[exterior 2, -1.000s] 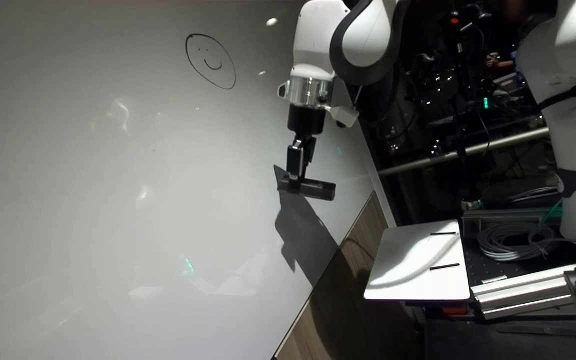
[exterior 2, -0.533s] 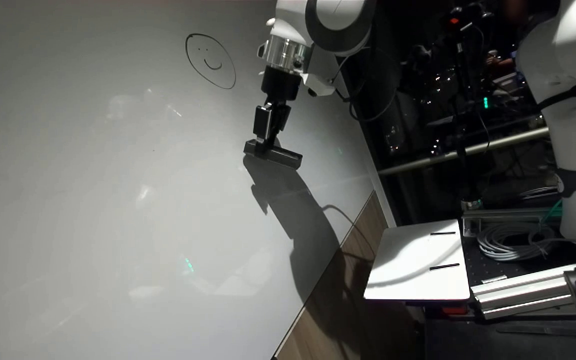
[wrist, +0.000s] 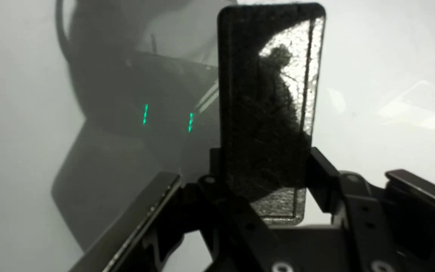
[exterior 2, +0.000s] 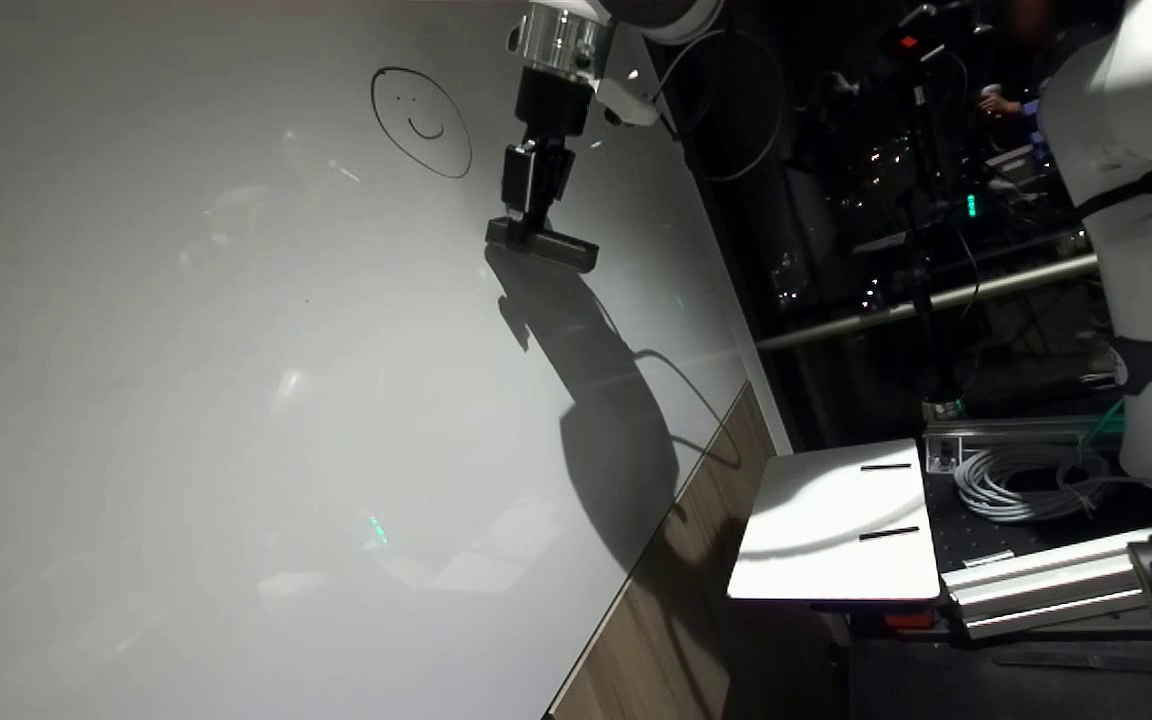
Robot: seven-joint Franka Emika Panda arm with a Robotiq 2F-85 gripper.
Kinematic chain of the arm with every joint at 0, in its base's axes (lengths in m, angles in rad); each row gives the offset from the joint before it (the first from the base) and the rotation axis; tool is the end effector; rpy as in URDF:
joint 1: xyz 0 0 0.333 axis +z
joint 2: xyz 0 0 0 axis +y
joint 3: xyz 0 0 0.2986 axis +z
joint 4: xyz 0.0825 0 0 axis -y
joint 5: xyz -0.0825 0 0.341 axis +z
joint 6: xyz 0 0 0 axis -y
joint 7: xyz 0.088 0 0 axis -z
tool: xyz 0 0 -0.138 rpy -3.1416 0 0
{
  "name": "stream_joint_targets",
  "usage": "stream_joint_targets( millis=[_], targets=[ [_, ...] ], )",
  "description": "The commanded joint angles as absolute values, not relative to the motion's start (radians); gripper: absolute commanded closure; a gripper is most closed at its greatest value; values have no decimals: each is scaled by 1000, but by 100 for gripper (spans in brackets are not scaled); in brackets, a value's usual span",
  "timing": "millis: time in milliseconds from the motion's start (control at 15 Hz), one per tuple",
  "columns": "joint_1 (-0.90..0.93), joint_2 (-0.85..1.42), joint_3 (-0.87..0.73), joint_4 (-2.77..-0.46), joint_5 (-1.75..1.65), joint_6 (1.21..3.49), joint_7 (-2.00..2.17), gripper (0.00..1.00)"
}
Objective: Erase the drawing on the white board
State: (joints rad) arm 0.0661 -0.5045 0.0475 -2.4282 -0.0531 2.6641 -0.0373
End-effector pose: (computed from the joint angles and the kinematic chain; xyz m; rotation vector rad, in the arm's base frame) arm 0.4314 0.0525 0.5510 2.8818 0.2769 1.1247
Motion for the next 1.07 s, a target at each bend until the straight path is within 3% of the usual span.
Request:
stream_joint_targets(
  millis=[0, 467, 1000],
  targets=[
    [45, -571, 10, -2376, -65, 2563, -94, 70],
    [55, -700, 28, -2425, -48, 2518, -82, 70],
    [59, -799, 108, -2522, -47, 2706, 23, 70]
  ],
)
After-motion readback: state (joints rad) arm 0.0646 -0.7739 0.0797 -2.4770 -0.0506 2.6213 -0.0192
